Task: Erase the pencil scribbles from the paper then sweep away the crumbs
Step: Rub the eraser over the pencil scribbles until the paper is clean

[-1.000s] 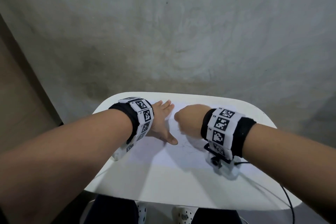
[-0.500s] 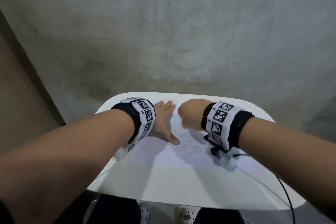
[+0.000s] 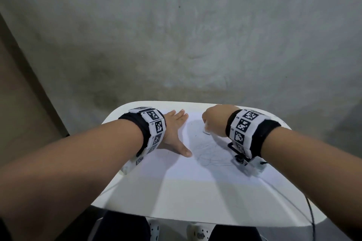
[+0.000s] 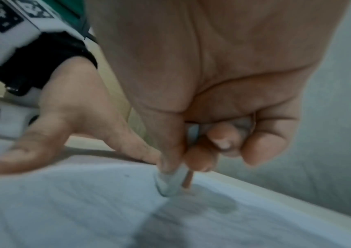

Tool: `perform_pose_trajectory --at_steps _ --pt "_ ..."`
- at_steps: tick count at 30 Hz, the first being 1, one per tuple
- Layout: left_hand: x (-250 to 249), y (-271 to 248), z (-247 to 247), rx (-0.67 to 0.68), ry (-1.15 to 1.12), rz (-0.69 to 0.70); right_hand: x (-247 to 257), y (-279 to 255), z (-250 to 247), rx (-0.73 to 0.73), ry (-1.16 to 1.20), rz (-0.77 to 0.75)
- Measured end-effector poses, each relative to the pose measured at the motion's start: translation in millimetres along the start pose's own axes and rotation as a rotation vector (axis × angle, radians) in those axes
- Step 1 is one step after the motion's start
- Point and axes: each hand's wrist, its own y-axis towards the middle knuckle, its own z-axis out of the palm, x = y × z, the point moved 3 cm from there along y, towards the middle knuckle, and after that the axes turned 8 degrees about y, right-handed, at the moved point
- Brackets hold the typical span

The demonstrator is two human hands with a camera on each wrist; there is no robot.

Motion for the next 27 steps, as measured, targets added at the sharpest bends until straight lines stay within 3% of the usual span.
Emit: perform_pose_trajectory --at_steps 7,12,16,20,24,27 --pt "0.5 -9.5 8.1 0.045 0.077 0.12 3.7 -2.2 -1.4 0.013 0.046 -0.008" --pt "-4.2 -11.9 6.1 0.008 0.059 0.115 43.2 -24.8 17.9 0.093 0.038 -0.198" --pt "-5.2 -14.2 5.0 0.026 0.095 0.102 27.1 -20.3 9.5 0.001 0.06 -0.084" --pt "-8.5 -18.1 2.9 -0.002 0.074 0.091 51.6 -23.8 21.0 0.06 -0.006 -0.221" --pt "-5.1 -16.6 4.0 0.027 0.069 0.102 27.2 -19.4 9.8 -0.014 0.105 -0.081" --pt "-9.2 -21.7 0.6 0.02 0.075 0.096 46.6 -25.7 14.4 0.039 0.035 -0.188"
